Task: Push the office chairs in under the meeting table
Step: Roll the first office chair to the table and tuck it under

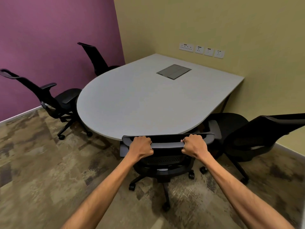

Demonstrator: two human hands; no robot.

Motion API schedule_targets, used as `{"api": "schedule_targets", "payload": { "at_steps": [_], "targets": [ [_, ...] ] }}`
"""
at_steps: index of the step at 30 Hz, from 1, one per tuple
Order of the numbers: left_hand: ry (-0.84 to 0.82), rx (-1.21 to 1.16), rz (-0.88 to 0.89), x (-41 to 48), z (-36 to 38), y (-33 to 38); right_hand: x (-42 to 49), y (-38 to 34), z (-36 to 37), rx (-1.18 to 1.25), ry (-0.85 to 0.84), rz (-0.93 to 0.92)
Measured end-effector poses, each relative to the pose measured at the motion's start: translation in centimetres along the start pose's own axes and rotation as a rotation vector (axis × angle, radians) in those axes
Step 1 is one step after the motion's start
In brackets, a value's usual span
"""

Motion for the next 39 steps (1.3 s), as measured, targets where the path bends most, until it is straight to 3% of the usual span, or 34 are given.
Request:
{"api": "schedule_targets", "payload": {
  "at_steps": [17,27,39],
  "targets": [
    [0.016,-0.046,-0.069,0.8,1.3,0.0,0.9,1.0,1.3,0.023,-0.01,-0.108],
    [0.072,-0.041,-0.147,8.4,-0.1,-3.1,9.6,2.8,0.7,0.037,-0.009,-0.123],
    [0.057,0.008,-0.075,10.6,-0.3,-2.7,11.9,4.6,1.2,-0.015,-0.016,-0.106]
  ]
}}
Point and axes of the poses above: each hand's wrist, its own x-axis towards the middle knuckle, its own z-axis out of the palm, y = z × x, the point moved 8 cm from there along x, towards the middle knuckle, and after that the axes turned 11 degrees about -z, right-handed, at the moved point
